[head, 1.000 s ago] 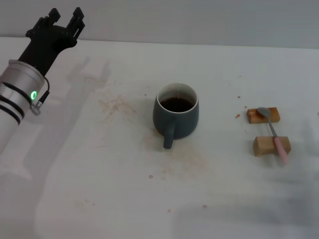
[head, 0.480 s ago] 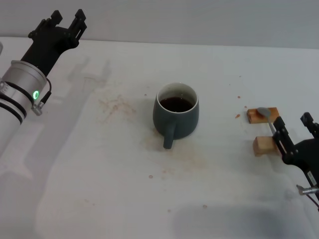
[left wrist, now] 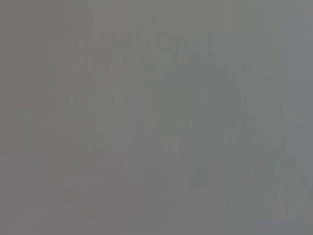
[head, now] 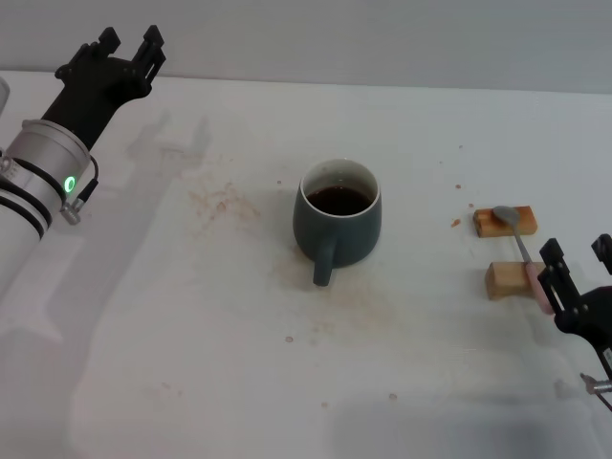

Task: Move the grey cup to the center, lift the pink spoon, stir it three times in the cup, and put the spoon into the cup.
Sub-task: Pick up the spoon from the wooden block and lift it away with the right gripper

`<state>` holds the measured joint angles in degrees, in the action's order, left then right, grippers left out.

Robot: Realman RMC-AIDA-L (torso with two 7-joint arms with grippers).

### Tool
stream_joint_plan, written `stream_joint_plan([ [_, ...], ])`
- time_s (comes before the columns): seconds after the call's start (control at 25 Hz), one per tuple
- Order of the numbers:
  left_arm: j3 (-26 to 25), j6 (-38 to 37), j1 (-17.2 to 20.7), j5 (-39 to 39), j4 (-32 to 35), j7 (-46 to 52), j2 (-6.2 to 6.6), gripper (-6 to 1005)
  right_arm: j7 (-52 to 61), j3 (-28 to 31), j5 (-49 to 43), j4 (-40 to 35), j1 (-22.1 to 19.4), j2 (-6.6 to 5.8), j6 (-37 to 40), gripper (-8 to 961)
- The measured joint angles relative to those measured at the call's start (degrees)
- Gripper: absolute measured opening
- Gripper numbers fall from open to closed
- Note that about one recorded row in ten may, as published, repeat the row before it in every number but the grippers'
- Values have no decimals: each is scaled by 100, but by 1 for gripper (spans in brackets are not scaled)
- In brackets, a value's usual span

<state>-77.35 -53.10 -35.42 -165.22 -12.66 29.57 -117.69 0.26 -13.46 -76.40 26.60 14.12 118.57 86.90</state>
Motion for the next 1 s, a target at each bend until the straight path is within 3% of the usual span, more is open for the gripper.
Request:
stream_joint_plan([
  [0.32, 0, 24, 6, 6, 1, -9, -7, 610, 1, -50, -17, 30, -110, -9, 28, 601],
  [0.48, 0, 5, 16, 8, 1, -13, -16, 538, 1, -200, -19, 30, -154, -9, 29, 601],
  [1.0, 0, -3, 55, 8, 1, 25, -17, 552, 17, -345, 85, 64, -233, 5, -233, 602],
])
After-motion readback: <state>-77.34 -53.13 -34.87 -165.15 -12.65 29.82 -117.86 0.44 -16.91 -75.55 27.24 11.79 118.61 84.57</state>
